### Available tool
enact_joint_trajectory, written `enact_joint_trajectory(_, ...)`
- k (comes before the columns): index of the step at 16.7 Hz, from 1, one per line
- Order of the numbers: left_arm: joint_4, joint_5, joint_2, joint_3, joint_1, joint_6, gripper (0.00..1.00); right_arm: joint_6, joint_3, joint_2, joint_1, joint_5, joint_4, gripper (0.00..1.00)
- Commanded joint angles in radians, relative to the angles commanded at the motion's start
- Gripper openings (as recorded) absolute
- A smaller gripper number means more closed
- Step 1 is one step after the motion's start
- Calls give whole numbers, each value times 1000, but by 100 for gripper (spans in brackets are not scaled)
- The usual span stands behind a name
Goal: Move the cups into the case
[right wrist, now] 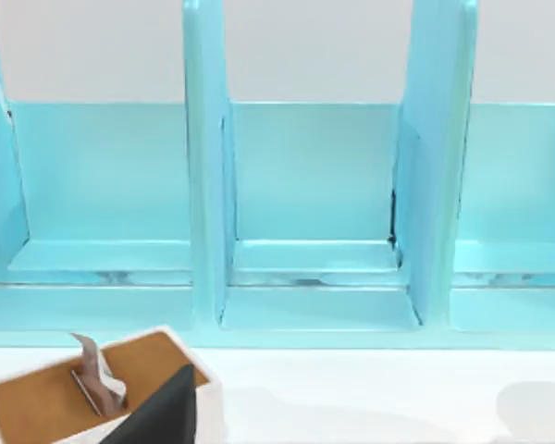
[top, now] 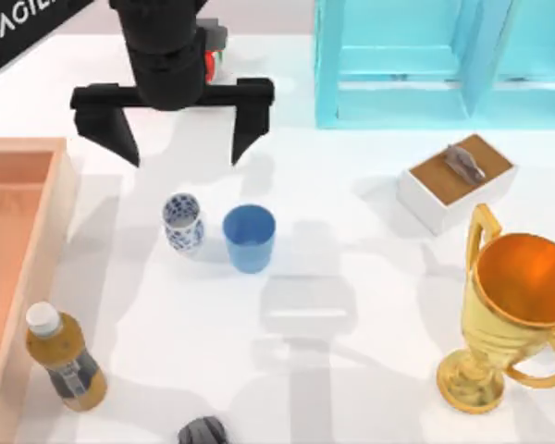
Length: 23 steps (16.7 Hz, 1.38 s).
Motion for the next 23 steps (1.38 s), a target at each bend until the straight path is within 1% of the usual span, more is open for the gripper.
enact_joint_trajectory(3, -25, 0, 40, 37, -8, -8, 100, 0, 0, 0, 0, 0, 0, 100)
enact_joint_trajectory(9, -7, 0, 40, 18, -4, -5, 100, 0, 0, 0, 0, 0, 0, 100)
enact_joint_trajectory(11, 48, 0, 45, -36, -6, -4, 100, 0, 0, 0, 0, 0, 0, 100)
enact_joint_trajectory(15, 253, 0, 63, -209, -6, -4, 100, 0, 0, 0, 0, 0, 0, 100)
enact_joint_trajectory(17, 322, 1, 71, -276, -6, -5, 100, 0, 0, 0, 0, 0, 0, 100)
enact_joint_trajectory(22, 350, 1, 75, -303, -6, -5, 100, 0, 0, 0, 0, 0, 0, 100)
enact_joint_trajectory(23, 350, 1, 75, -303, -6, -5, 92, 0, 0, 0, 0, 0, 0, 100)
